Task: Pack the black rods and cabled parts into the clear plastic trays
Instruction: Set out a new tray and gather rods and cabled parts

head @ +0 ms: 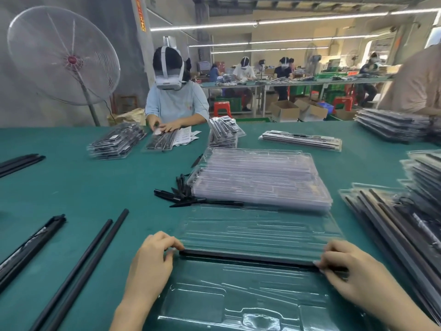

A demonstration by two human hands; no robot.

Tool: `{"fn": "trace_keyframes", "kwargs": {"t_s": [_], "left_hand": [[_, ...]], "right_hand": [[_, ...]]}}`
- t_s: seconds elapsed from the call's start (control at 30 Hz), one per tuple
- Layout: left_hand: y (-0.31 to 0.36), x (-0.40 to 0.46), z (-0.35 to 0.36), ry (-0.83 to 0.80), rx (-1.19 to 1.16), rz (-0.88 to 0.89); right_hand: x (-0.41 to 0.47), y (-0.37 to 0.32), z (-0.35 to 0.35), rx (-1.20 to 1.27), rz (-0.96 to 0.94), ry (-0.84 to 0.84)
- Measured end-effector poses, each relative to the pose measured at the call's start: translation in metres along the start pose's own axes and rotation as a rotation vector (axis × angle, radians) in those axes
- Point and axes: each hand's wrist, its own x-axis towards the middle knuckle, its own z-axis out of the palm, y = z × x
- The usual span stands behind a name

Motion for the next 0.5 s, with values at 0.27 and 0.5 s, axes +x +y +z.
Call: {"fn": "trace_keyframes", "kwargs": {"t_s": [0.27,0.5], "left_hand": [[0.003,0.000,0.008,0.040,0.047,-0.069],[-0.002,0.013,-0.001,0.087,-0.092,-0.135]], "right_hand": [[-0.002,-0.007,-0.009,0.088,0.051,-0.098],[0.000,-0.018,-0.009,-0.078,-0.042,0.184]]}}
